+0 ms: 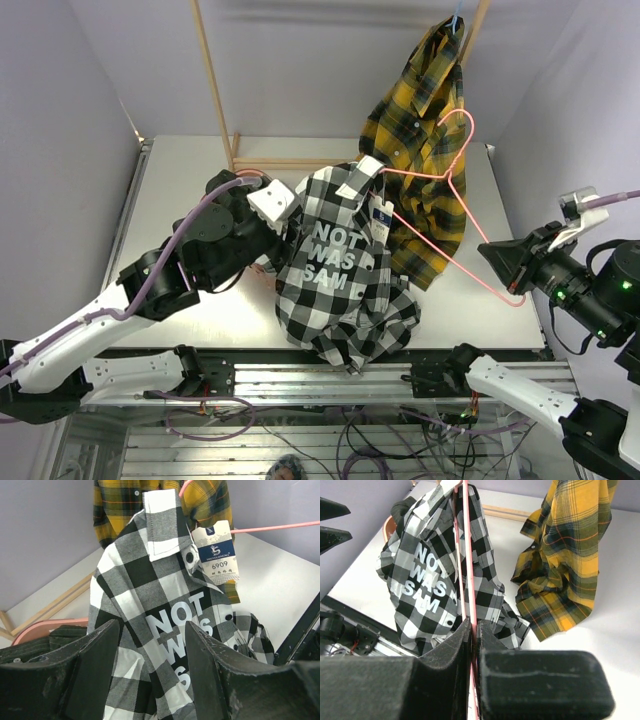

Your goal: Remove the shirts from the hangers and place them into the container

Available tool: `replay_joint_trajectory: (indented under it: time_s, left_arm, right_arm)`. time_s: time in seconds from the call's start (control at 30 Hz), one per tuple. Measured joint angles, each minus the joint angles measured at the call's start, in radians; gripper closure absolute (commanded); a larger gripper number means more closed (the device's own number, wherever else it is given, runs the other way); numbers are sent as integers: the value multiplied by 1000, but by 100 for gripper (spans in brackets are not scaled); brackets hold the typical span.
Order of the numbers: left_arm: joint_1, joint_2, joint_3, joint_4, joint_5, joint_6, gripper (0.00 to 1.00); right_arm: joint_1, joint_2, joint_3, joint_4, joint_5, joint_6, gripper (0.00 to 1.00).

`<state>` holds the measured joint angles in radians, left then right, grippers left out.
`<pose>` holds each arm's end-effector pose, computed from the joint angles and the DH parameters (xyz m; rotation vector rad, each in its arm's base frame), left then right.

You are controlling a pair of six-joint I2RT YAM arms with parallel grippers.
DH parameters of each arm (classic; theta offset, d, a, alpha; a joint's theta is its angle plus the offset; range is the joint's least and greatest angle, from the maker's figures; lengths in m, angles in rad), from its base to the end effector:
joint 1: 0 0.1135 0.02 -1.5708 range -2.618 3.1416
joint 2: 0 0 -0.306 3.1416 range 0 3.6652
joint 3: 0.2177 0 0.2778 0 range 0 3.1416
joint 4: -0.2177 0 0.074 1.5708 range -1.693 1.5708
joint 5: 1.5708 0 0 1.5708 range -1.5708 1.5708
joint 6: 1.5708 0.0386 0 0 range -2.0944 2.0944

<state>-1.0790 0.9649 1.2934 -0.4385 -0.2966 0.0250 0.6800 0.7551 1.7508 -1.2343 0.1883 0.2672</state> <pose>0.1012 -0.1651 0.4972 0.6937 1.5577 -0.5431 0.0070 -0.0037 0.5570 -0.2419 1.8178 0.5018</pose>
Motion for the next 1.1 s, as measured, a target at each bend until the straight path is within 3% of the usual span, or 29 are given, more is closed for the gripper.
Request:
replay_joint_trajectory:
  time_s: [0.37, 0.7, 1.1]
  left_arm:
    - [-1, -31, -18, 0, -56, 0, 35]
    - [-1, 1, -18, -2, -59, 0, 36]
    - [-1, -20, -62, -22, -83, 1, 39]
  right_arm:
    - [0, 6, 100, -114, -25, 44, 100]
    - [0, -9, 101, -161, -178, 87, 100]
    - [0, 18, 146, -137, 10, 80, 100]
